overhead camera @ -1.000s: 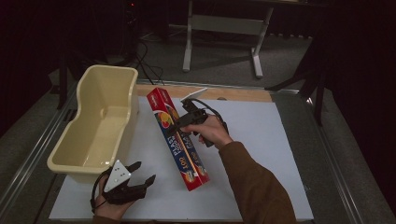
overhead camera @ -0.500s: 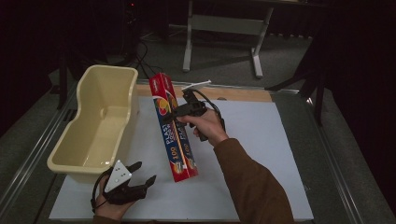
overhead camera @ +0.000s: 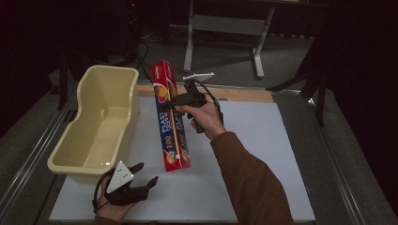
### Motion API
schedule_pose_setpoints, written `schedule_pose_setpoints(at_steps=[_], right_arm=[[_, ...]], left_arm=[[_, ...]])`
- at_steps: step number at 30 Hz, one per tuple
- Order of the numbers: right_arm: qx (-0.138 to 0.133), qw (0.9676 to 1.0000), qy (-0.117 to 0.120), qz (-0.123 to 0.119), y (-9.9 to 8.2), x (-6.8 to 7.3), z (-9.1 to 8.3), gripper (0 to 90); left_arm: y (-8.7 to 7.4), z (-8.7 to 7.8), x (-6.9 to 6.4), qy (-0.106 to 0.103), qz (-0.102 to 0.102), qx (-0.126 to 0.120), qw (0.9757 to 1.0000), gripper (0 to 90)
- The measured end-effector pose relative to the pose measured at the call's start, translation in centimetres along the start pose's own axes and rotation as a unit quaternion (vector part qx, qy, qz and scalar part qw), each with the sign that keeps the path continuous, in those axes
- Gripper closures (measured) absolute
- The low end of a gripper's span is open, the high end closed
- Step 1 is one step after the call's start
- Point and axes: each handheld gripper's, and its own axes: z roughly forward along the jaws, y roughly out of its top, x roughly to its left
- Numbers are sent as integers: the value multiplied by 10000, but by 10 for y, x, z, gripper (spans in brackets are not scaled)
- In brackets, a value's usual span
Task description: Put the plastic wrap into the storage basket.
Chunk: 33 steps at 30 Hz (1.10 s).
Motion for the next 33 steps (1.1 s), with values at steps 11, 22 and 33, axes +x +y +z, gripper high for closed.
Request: schedule_pose_setpoints(at_steps=[11, 22, 33], right_arm=[[-199, 9995, 184, 154, 12, 6, 5, 401], [-479, 9958, 428, 653, 20, 6, 16, 401], [-599, 9957, 528, 475, 28, 25, 23, 401]], left_arm=[[-1, -1, 1, -6, -20, -8, 10000, 312], [-3, -1, 3, 2, -58, -11, 10000, 312], [-3, 0, 4, -67, -89, -39, 9999, 308]])
